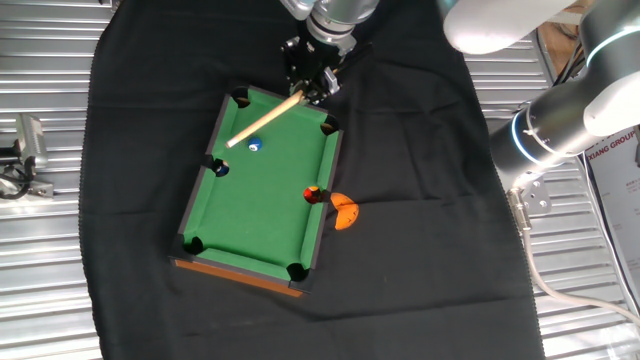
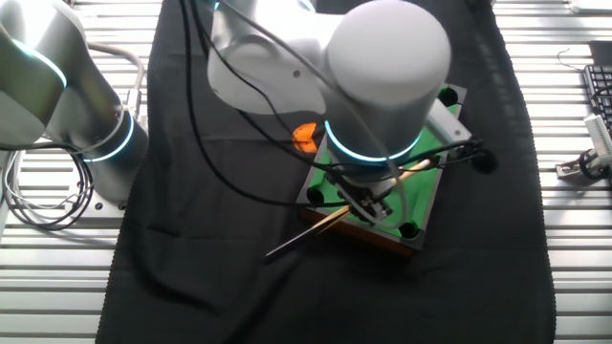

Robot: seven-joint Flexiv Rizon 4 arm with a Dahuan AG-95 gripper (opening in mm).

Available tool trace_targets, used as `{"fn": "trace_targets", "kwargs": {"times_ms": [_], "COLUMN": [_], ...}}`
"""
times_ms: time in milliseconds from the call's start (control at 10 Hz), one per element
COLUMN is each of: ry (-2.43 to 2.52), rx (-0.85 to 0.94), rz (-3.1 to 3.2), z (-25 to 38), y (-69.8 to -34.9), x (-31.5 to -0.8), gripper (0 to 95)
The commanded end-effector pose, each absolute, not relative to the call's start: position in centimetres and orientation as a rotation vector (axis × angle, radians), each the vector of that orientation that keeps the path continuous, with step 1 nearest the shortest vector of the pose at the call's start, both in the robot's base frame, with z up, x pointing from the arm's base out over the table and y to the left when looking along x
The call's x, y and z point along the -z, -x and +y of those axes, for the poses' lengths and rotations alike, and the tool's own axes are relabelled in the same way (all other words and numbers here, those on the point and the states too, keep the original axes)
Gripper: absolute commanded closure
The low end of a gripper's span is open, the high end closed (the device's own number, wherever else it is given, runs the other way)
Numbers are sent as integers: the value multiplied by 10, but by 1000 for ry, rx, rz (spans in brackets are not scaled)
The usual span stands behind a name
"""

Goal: Hit the pool ball

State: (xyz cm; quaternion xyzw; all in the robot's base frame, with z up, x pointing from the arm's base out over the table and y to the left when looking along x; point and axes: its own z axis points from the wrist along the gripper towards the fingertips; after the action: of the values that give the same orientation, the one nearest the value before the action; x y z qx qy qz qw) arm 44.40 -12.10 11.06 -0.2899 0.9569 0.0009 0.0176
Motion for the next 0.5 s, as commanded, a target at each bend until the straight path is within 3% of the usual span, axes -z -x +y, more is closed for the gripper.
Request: {"fn": "trace_targets", "kwargs": {"times_ms": [100,500], "ry": [937,1112], "rx": [-2,14], "rz": [2955,2905], "z": [-123,-124], "y": [-446,-448], "x": [-109,-108], "gripper": [950,950]}}
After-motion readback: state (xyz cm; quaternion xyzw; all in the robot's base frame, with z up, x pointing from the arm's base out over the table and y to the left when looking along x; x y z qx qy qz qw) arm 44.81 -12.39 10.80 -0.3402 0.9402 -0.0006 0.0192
